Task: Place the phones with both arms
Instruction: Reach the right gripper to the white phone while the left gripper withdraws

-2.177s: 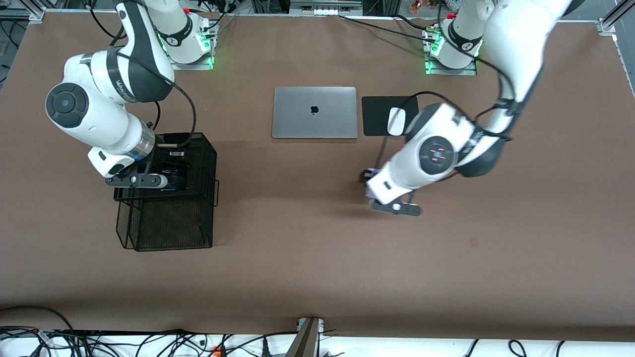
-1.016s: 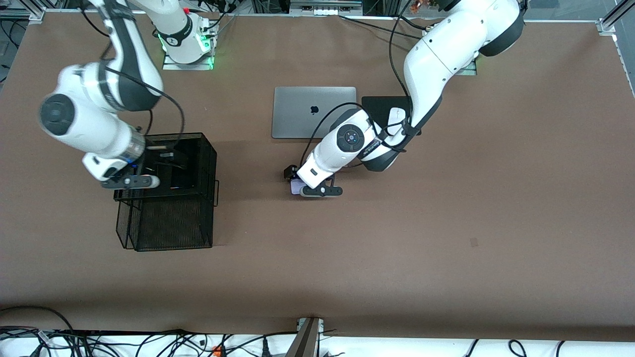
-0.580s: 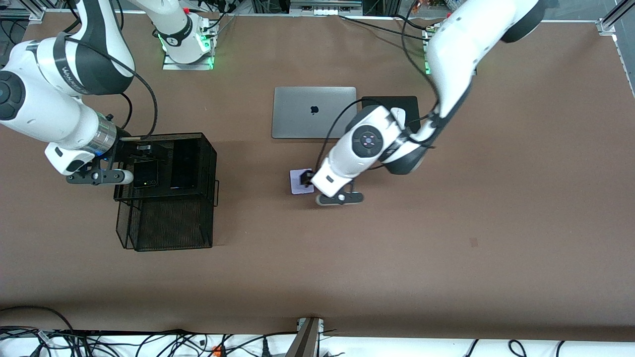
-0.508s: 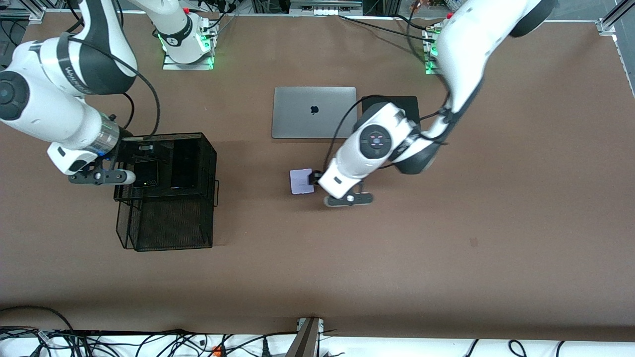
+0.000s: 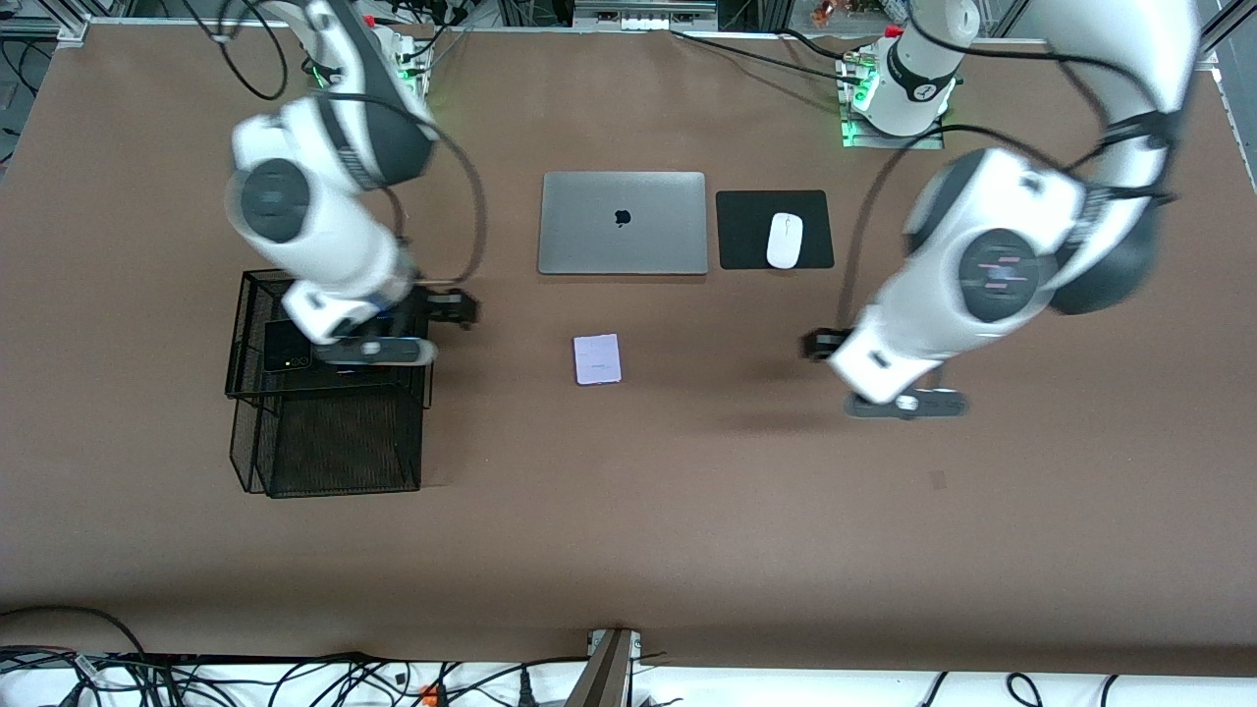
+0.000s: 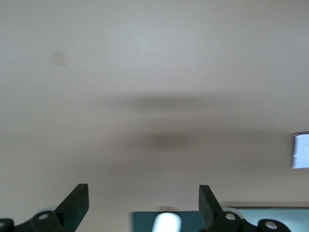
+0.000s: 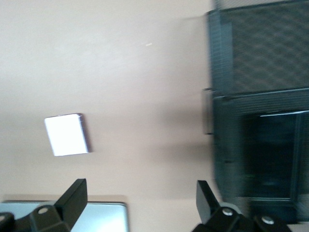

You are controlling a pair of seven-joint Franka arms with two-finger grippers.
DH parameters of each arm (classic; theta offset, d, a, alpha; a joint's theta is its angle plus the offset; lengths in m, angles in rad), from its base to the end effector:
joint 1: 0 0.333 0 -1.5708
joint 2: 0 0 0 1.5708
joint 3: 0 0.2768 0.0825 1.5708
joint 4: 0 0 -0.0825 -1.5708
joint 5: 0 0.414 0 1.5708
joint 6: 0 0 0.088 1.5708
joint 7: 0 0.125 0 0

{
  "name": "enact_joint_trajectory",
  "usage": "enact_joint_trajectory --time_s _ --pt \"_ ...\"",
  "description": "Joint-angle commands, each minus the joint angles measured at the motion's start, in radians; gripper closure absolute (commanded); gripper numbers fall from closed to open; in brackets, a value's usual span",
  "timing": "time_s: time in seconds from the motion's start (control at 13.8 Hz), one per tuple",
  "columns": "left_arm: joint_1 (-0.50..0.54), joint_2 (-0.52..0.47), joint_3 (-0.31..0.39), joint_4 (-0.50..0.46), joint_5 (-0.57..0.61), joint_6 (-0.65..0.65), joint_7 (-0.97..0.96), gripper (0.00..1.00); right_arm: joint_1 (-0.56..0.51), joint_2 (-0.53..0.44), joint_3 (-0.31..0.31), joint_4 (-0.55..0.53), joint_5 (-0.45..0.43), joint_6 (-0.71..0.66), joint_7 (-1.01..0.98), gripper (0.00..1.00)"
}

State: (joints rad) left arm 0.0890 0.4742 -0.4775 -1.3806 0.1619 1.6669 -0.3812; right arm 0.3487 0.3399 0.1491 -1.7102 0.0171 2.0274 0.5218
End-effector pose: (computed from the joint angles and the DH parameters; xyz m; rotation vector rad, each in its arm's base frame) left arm 0.6527 -0.1986 0.3934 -3.1325 0.0045 0.2300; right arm 0.5823 0.3121 0.3242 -3.0928 0.0613 0.0748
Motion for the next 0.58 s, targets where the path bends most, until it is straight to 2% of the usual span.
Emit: enact_joint_trajectory --time_s 0.0,0.22,0.29,0.51 --pt "0.105 -0.104 -0.009 -0.032 0.011 -0.044 0.209 0.00 0.125 0.157 0.018 0.182 -0.077 -0.015 0.192 0.00" --pt "0.182 -0.184 0.003 -0.046 0.007 -0.084 0.390 0.00 0.229 0.281 0.017 0.276 -0.083 -0.006 0.296 0.00" --pt "0.160 -0.236 0.063 -0.073 0.004 -0.084 0.410 0.00 0.251 0.313 0.015 0.284 -0.098 0.026 0.309 0.00" --pt "-0.052 -0.337 0.357 -0.141 -0.060 -0.078 0.413 0.00 0.268 0.402 0.015 0.274 -0.170 0.157 0.304 0.00"
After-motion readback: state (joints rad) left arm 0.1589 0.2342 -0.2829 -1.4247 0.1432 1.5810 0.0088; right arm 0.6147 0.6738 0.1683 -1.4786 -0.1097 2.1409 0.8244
